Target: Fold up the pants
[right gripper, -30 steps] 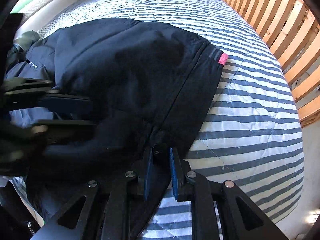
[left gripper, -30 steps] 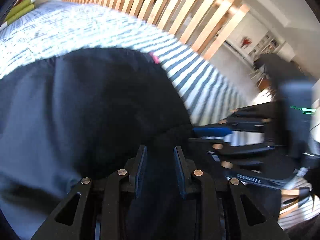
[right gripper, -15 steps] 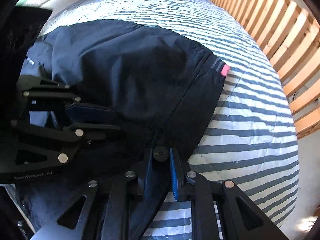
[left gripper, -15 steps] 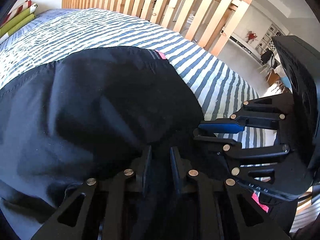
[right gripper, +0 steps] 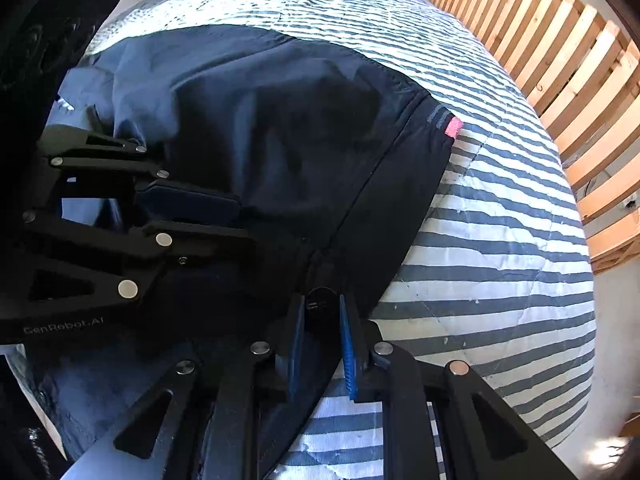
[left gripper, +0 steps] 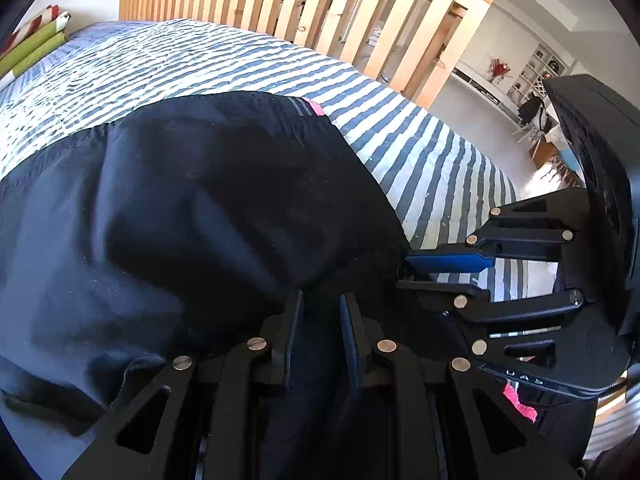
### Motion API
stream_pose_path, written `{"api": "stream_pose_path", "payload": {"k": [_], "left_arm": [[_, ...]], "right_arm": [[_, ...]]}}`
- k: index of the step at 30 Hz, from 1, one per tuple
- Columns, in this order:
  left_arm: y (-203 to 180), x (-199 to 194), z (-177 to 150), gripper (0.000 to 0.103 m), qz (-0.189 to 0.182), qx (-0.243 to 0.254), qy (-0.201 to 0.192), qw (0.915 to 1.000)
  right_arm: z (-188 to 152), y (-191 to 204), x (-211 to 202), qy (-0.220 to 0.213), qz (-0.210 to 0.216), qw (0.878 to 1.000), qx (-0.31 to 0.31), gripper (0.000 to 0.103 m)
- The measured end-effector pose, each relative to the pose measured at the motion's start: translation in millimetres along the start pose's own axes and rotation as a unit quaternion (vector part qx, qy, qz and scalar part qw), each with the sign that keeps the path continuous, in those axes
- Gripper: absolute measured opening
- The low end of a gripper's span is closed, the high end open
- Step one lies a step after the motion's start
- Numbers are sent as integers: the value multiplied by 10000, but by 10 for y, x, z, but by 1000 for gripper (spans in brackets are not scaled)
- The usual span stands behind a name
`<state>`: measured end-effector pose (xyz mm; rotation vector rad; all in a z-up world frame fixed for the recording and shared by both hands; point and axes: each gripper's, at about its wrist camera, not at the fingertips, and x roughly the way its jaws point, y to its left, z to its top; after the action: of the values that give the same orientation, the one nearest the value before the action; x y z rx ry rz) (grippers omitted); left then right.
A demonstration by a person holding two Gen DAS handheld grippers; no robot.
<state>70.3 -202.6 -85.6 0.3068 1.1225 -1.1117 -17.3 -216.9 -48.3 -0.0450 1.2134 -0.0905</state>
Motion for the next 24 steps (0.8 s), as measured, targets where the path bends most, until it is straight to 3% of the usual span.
{"api": "stream_pose_path", "payload": {"k": [8, 13, 21, 22, 23, 24], "left_arm": [[-55, 14, 76, 21, -78, -15, -51, 10000], [-58, 73, 58, 21, -166, -55, -14, 9998], [-194, -2, -175, 21, -488, 12, 228, 9985], [-229, 1, -215, 21, -463, 79, 258, 9986], [-258, -3, -256, 21, -421, 152, 252, 9987], [-275, -13, -276, 21, -387, 188, 233, 9988]], "right_arm": [[178, -99, -25, -59, -2, 9999, 97, 15], [232, -75, 128, 123, -7, 9999, 8, 15], [55, -114, 41, 537, 369, 9975, 254, 15], [-3, -134, 3, 551, 396, 9974, 251, 14], [-24, -124, 12, 618, 406, 9970, 220, 4], [-40, -127, 10, 604, 429, 9970, 235, 4]]}}
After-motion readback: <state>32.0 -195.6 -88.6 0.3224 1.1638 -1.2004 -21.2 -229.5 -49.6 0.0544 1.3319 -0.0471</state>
